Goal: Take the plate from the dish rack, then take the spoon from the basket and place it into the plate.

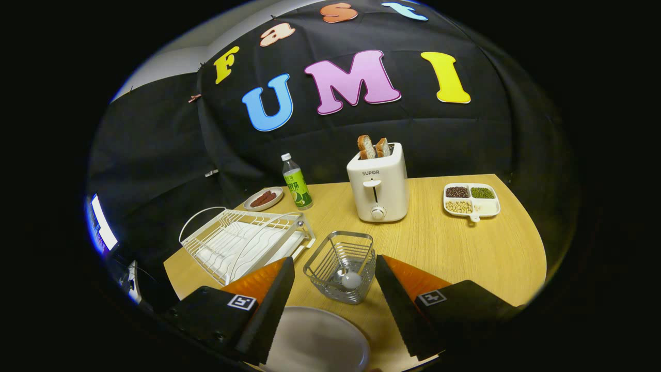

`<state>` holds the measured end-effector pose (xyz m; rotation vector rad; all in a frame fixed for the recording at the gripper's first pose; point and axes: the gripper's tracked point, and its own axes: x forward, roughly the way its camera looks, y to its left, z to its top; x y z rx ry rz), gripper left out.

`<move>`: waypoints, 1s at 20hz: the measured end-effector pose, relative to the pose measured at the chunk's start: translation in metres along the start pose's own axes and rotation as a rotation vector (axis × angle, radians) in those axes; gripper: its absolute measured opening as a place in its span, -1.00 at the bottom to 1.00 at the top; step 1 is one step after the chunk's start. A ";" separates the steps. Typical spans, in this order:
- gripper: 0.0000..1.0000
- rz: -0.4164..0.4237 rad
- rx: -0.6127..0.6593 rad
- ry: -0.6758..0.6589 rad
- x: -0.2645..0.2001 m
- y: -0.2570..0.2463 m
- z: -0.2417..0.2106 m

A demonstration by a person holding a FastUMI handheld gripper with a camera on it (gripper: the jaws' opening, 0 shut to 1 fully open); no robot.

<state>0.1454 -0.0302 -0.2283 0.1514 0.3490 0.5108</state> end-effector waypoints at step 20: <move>-0.61 0.008 -0.129 0.029 0.021 0.011 0.004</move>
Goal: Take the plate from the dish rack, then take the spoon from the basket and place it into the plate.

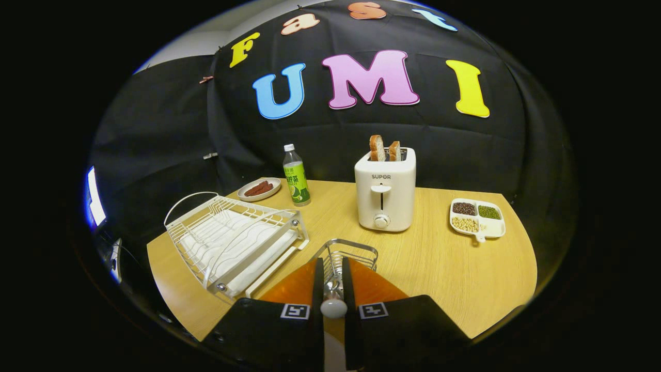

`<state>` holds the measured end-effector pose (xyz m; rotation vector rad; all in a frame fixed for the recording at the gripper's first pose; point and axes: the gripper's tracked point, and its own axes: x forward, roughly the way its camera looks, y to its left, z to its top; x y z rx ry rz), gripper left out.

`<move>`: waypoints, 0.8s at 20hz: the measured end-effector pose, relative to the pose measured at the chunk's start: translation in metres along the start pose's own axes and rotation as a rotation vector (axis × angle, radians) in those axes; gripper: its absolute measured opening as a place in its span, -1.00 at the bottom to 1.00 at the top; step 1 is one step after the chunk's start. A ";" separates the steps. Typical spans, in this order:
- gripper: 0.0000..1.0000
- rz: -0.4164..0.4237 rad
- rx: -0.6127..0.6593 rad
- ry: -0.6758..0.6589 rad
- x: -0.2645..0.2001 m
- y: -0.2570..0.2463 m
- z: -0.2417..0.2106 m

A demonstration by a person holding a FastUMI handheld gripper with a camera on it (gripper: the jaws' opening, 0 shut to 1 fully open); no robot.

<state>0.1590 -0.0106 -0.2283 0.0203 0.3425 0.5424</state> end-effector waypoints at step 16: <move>-0.61 0.163 0.131 -0.012 -0.091 0.031 0.061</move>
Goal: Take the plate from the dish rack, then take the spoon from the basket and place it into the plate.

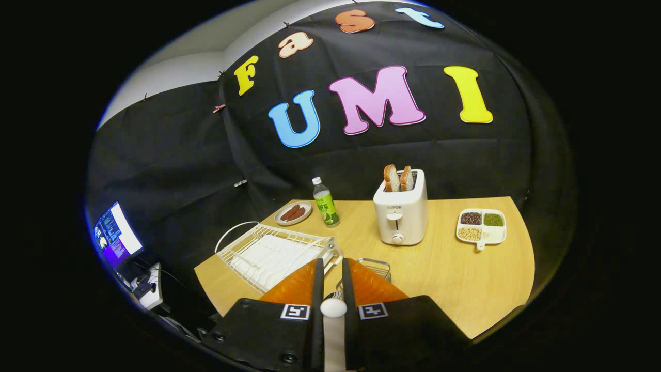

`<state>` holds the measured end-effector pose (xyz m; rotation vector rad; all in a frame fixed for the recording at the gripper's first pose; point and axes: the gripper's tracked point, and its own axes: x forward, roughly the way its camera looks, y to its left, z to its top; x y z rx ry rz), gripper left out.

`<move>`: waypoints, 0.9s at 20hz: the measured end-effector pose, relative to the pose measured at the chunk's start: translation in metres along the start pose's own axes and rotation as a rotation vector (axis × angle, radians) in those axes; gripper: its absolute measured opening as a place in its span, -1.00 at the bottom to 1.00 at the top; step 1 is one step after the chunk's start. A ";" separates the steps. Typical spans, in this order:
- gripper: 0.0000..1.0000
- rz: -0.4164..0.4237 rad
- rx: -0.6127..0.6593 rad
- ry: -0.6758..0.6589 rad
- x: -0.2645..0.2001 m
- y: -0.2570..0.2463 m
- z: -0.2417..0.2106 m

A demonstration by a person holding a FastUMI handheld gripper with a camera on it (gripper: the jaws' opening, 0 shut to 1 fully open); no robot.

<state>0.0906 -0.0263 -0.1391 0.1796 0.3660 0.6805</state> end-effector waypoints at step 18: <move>-0.59 0.065 -0.035 0.194 0.035 0.028 -0.107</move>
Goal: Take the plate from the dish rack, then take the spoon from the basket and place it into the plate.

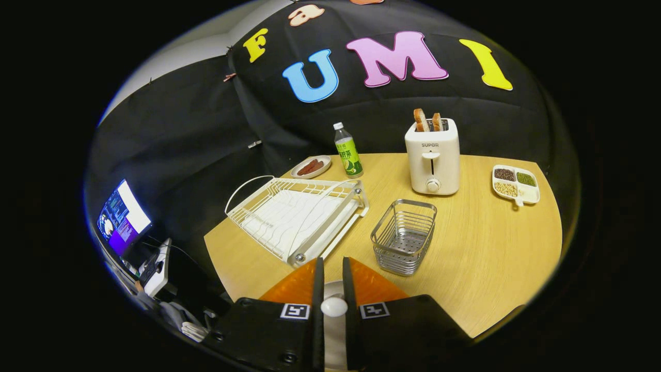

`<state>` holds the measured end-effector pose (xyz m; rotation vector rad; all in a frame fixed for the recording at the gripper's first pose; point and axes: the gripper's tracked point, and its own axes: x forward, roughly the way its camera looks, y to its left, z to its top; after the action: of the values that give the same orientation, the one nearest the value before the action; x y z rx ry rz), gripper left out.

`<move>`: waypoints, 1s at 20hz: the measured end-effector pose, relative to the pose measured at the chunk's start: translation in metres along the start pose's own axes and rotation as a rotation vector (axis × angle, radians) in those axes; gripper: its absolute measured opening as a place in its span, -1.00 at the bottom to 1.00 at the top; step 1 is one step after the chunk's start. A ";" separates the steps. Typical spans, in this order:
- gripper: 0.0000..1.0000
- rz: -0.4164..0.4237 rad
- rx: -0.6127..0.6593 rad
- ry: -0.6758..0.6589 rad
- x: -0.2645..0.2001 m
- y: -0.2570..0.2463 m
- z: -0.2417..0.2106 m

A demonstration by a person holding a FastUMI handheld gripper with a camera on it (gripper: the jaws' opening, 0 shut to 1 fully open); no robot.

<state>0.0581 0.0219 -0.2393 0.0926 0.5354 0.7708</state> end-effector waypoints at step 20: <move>0.98 -0.105 -0.034 0.062 -0.024 -0.030 -0.014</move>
<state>0.0560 -0.0178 -0.2494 0.0086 0.5812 0.6822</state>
